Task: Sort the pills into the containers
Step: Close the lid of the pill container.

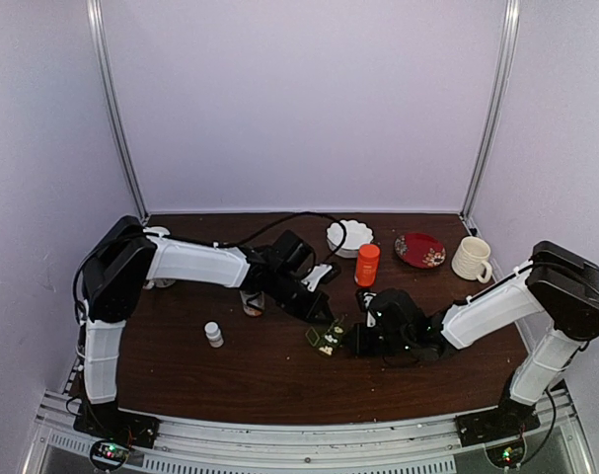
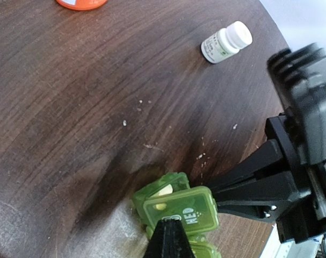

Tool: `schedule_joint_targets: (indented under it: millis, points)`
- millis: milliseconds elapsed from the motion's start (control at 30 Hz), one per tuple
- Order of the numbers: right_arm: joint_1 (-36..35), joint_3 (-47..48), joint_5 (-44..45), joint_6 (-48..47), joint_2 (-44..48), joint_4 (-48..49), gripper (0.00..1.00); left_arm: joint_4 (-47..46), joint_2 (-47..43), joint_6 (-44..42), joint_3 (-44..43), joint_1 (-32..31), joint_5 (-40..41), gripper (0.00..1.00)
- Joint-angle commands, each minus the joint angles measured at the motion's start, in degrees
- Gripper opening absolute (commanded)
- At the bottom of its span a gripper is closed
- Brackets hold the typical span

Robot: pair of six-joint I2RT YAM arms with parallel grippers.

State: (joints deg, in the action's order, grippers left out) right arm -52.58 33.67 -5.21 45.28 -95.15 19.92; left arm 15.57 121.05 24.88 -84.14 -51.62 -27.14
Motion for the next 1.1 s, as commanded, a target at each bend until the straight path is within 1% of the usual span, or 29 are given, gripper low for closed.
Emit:
schedule_joint_targets:
  millis: [0,400,567,767,900,967,1067]
  points:
    - [0.4,1.7,-1.0,-1.0,-0.1,0.9,0.00,-2.4,2.4,-0.5,-1.9,-0.8,-1.4,0.00]
    - [0.5,1.7,-0.8,-1.3,0.3,0.3,0.00,0.0,4.9,-0.6,-3.4,-1.0,0.7,0.02]
    - [1.2,0.0,-0.5,-1.4,2.2,0.9,0.00,1.2,4.9,-1.5,-3.7,-1.5,2.5,0.02]
    - [2.3,-1.9,-1.3,-0.8,4.1,3.0,0.15,1.8,4.9,-2.0,-4.2,-2.4,4.3,0.02]
    - [2.9,-2.5,-2.6,0.4,4.1,5.3,0.21,2.1,4.9,-2.4,-4.6,-3.0,5.9,0.02]
    - [3.0,-2.7,-2.7,0.7,3.9,6.1,0.29,2.3,4.9,-2.6,-4.8,-3.3,6.4,0.02]
    - [3.5,-1.8,-2.6,1.0,2.7,5.6,0.30,2.3,4.9,-2.6,-4.7,-3.6,6.8,0.02]
